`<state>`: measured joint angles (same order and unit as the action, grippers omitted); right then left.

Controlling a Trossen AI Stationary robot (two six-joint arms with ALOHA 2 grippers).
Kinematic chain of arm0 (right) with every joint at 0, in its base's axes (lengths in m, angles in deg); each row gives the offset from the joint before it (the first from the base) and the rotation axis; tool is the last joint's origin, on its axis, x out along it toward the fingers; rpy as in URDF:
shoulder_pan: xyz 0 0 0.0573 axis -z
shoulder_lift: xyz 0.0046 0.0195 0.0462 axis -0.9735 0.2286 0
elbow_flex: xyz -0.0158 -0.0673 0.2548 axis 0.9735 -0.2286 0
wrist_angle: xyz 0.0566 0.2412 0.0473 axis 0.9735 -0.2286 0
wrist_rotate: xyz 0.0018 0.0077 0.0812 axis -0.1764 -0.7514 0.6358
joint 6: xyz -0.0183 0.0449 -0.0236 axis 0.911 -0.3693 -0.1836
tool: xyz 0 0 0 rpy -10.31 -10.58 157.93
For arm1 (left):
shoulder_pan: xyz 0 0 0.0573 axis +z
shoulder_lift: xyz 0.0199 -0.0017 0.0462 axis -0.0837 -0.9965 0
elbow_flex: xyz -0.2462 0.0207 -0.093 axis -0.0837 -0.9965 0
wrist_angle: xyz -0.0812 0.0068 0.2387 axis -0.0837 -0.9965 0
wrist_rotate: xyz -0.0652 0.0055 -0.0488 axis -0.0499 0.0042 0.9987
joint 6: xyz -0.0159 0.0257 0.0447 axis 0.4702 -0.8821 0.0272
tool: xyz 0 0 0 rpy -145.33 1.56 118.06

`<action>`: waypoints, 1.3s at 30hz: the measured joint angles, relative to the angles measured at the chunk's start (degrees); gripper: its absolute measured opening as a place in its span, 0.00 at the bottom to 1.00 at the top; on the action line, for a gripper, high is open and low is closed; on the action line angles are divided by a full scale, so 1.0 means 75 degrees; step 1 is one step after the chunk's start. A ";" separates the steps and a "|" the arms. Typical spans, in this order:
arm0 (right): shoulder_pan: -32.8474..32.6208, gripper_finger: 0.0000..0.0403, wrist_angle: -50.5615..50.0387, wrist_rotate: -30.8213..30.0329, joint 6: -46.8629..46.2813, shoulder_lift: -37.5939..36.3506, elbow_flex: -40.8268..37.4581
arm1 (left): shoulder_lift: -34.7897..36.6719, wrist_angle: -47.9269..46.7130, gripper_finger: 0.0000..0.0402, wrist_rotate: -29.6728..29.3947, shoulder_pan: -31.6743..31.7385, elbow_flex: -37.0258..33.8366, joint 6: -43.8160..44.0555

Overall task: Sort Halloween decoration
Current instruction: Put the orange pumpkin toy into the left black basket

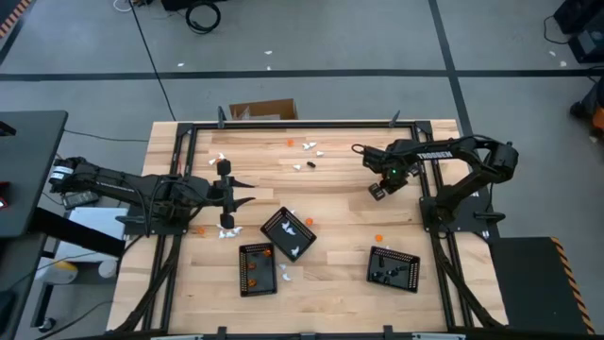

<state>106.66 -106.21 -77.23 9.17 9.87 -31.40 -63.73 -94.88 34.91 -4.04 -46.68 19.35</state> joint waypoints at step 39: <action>0.0704 0.40 0.1955 -0.0338 0.0661 0.0273 -0.0026 | -0.0001 -0.0052 0.39 0.0000 -0.0003 -0.0006 0.0022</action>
<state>111.94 -91.55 -79.76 14.13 11.92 -31.59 -63.74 -95.28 34.91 -4.06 -46.73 19.51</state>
